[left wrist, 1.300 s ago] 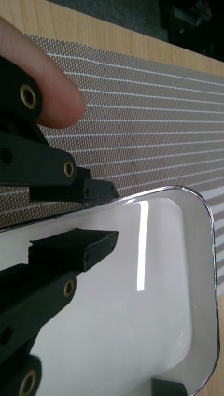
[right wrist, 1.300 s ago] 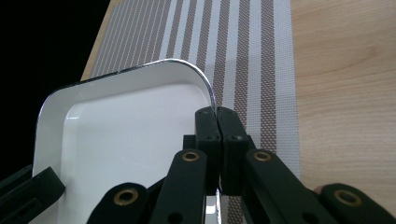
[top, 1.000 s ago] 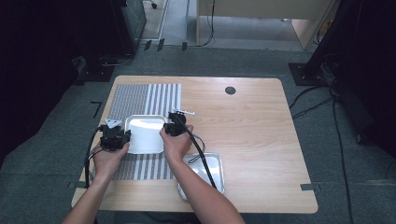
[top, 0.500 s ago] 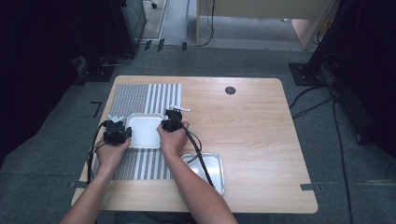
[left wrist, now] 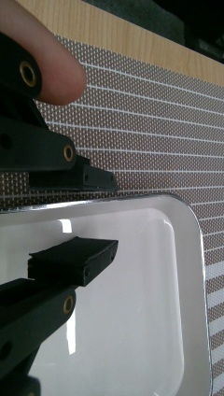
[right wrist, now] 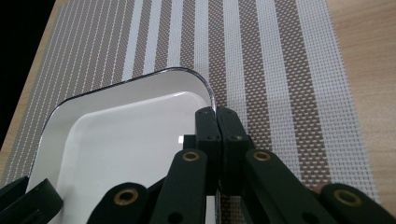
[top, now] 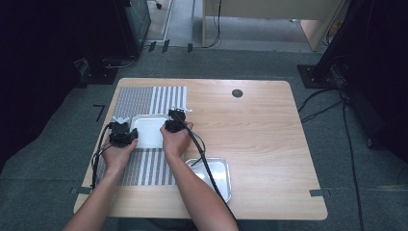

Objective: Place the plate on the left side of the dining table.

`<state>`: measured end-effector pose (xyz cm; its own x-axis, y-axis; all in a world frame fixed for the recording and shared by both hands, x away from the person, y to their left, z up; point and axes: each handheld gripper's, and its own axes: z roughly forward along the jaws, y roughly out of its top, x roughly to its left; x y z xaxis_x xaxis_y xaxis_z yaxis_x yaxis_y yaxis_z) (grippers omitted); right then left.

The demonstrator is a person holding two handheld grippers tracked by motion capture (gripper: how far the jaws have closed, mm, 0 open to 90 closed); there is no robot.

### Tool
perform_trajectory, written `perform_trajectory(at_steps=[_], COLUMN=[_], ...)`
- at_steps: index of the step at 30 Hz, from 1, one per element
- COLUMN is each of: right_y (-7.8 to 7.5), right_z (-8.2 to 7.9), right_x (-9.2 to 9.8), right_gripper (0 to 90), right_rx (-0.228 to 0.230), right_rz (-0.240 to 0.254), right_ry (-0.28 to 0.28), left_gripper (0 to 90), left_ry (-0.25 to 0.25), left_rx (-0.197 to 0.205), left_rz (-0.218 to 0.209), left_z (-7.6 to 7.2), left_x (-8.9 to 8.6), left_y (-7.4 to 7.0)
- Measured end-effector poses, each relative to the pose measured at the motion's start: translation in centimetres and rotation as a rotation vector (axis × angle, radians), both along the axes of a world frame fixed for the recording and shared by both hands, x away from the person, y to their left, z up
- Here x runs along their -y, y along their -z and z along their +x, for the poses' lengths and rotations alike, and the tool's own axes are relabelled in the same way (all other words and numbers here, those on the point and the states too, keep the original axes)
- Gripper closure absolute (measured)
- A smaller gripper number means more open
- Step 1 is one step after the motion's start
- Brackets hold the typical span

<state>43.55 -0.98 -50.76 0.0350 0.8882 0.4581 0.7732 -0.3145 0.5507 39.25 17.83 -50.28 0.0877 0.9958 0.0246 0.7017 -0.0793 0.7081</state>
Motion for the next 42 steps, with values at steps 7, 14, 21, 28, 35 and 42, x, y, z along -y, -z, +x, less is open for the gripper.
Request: perform_trajectory(at_steps=[7, 14, 21, 28, 35, 42], right_y=[-0.3, -1.4, -3.0, -4.3, -5.6, -6.3], right_z=[-0.2, -0.6, -1.4, -2.4, -3.7, -4.9], right_x=[0.2, 1.3, 2.6, 3.7, 6.0, 8.6], right_gripper=[77.7, 56.0, 51.5, 39.9, 27.9, 27.9], right_rx=[0.04, 0.116, 0.199, 0.212, 0.259, 0.264], right_rz=[-0.01, -0.036, -0.113, -0.135, -0.134, -0.162], right_ry=[-0.026, -0.057, -0.098, -0.151, -0.149, -0.142], left_gripper=[61.1, 48.8, 42.4, 35.6, 29.3, 25.4], left_ry=[0.01, 0.004, 0.028, 0.065, 0.122, 0.151], left_rx=[0.001, 0.016, 0.027, 0.048, 0.068, 0.086], left_rz=[0.004, -0.014, -0.015, -0.046, -0.071, -0.082], left_z=[-0.3, -0.9, -1.9, -3.3, -5.1, -6.9], left_x=[-0.1, -0.2, -0.2, -0.3, -0.2, -0.7], left_y=[-0.3, -1.3, -2.0, -2.8, -3.5, -3.9])
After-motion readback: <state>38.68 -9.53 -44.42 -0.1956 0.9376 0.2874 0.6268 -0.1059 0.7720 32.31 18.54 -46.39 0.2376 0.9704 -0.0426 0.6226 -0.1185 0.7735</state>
